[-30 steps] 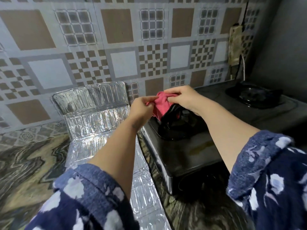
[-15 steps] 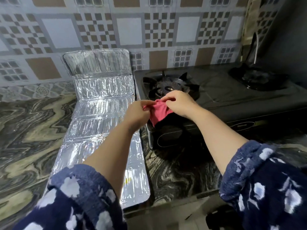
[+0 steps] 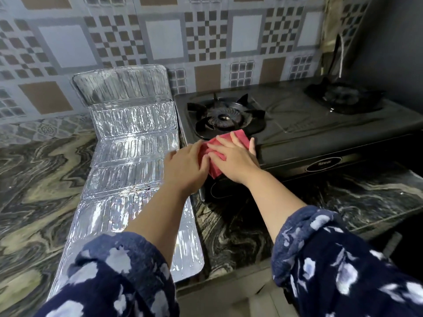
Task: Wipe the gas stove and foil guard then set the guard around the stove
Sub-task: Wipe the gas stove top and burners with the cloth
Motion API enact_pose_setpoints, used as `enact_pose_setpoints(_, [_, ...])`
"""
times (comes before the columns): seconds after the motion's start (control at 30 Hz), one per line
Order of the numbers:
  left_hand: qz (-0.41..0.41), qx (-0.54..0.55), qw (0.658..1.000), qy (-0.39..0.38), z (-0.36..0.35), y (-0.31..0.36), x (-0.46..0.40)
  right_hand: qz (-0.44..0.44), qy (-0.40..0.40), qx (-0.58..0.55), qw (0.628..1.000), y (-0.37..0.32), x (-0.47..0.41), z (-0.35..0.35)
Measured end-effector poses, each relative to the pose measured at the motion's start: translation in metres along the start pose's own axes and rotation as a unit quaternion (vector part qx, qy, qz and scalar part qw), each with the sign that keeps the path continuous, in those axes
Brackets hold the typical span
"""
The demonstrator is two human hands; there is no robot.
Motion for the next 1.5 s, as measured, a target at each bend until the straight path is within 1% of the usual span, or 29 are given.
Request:
enact_pose_setpoints(0.13, [0.000, -0.007, 1.000, 0.003, -0.008, -0.003, 0.002, -0.025, -0.003, -0.024, 0.999, 0.019, 0.000, 0.012])
enact_pose_setpoints(0.23, [-0.008, -0.049, 0.999, -0.010, -0.013, -0.006, 0.002, -0.046, 0.049, -0.072, 0.995, 0.019, -0.003, 0.023])
enact_pose_setpoints(0.27, [-0.012, -0.062, 0.998, -0.015, -0.016, -0.007, 0.002, -0.056, 0.062, -0.061, 0.995, 0.015, -0.003, 0.024])
enact_pose_setpoints(0.3, [-0.016, -0.071, 0.997, -0.015, -0.018, -0.008, 0.002, -0.067, 0.057, -0.030, 0.996, 0.011, -0.003, 0.020])
enact_pose_setpoints(0.37, [-0.018, -0.082, 0.996, -0.010, -0.022, -0.009, 0.002, -0.080, 0.015, 0.048, 0.996, 0.006, -0.003, 0.007])
enact_pose_setpoints(0.4, [-0.015, -0.085, 0.996, -0.004, -0.023, -0.009, 0.003, -0.081, 0.002, 0.068, 0.994, 0.005, -0.002, 0.002])
enact_pose_setpoints(0.5, [-0.006, -0.080, 0.996, 0.030, -0.024, -0.006, 0.006, -0.081, 0.000, 0.072, 0.994, 0.012, -0.001, 0.002])
enact_pose_setpoints(0.67, [0.000, -0.065, 0.997, 0.041, -0.026, -0.003, 0.007, -0.093, 0.009, 0.052, 0.994, 0.034, -0.004, 0.010])
enact_pose_setpoints(0.77, [-0.002, -0.068, 0.997, 0.045, -0.024, -0.003, 0.007, -0.084, 0.050, 0.032, 0.995, 0.039, -0.003, 0.013])
enact_pose_setpoints(0.87, [0.010, -0.064, 0.997, 0.042, -0.023, -0.002, 0.007, -0.083, 0.100, 0.030, 0.991, 0.029, -0.002, 0.011])
enact_pose_setpoints(0.93, [0.020, -0.065, 0.997, 0.032, -0.024, 0.000, 0.007, -0.077, 0.110, 0.026, 0.991, 0.018, -0.001, 0.006])
enact_pose_setpoints(1.03, [0.036, -0.077, 0.996, 0.016, -0.026, 0.005, 0.008, -0.040, 0.073, 0.044, 0.996, 0.011, 0.002, -0.002])
enact_pose_setpoints(1.13, [0.067, -0.096, 0.993, 0.016, -0.028, 0.011, 0.007, -0.032, 0.027, 0.040, 0.998, 0.031, 0.009, 0.005])
enact_pose_setpoints(1.2, [0.071, -0.100, 0.992, 0.025, -0.028, 0.021, 0.005, -0.042, 0.006, 0.045, 0.998, 0.047, 0.014, 0.012])
enact_pose_setpoints(1.3, [0.030, -0.088, 0.995, 0.021, -0.030, 0.046, -0.003, -0.056, -0.014, 0.052, 0.997, 0.068, 0.018, 0.023])
enact_pose_setpoints(1.37, [0.013, -0.079, 0.997, 0.004, -0.034, 0.058, -0.008, -0.073, -0.012, 0.058, 0.996, 0.082, 0.019, 0.030])
enact_pose_setpoints(1.5, [0.019, -0.067, 0.997, -0.023, -0.041, 0.060, -0.011, -0.132, 0.000, 0.069, 0.989, 0.094, 0.014, 0.037])
Point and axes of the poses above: each hand's wrist, its own x-axis away from the middle knuckle, its own z-axis out of the back of the hand, y = z × x, the point moved 5 cm from there along -x, towards the middle knuckle, and after that the axes turned 8 degrees about -y, right-handed, at the moved point
